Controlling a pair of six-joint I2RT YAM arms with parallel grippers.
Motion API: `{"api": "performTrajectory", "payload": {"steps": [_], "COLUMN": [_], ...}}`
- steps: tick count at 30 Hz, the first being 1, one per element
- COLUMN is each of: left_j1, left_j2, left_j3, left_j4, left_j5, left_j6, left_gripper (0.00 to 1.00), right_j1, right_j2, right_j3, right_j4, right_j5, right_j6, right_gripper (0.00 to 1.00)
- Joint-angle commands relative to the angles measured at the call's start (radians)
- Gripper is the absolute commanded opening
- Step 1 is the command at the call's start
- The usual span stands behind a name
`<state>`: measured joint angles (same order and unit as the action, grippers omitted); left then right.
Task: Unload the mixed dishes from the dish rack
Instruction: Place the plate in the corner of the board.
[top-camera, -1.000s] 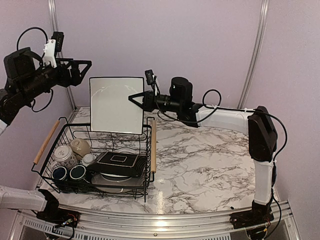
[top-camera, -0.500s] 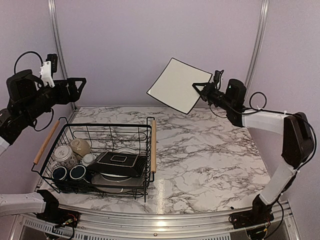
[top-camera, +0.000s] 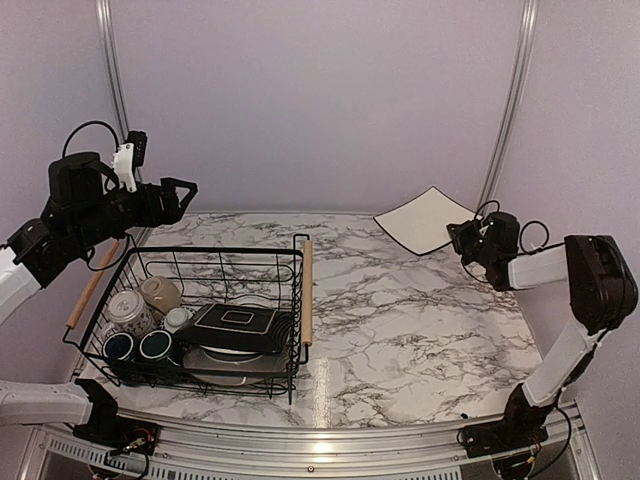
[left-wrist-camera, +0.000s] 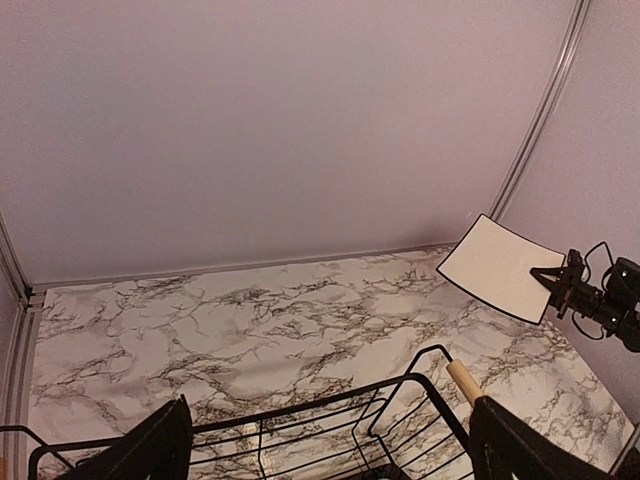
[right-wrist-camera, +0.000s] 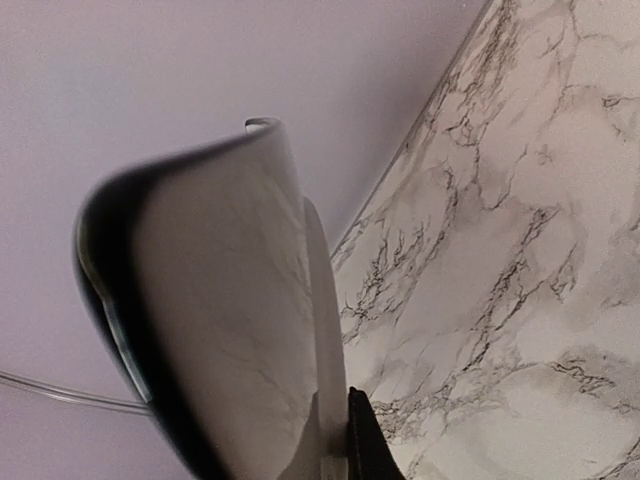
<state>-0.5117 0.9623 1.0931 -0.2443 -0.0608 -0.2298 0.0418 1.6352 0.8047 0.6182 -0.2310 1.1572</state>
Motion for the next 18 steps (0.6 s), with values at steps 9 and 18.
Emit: {"api": "performTrajectory", "payload": {"steps": [9,18], "left_j1": [0.002,0.001], "left_j2": [-0.022,0.024], "left_j3": [-0.059,-0.058], "left_j4": [0.008,-0.102], "left_j5": [0.091,0.105], "left_j6": [-0.062,-0.027], "left_gripper": [0.99,0.99], "right_j1": [-0.031,-0.031], "right_j2": [0.3,0.391], "right_j3": [-0.042,0.049], "right_j4": [0.607,0.338], "right_j5": [0.109,0.158], "right_j6": [0.179,0.094], "right_gripper": [0.0,0.16]}}
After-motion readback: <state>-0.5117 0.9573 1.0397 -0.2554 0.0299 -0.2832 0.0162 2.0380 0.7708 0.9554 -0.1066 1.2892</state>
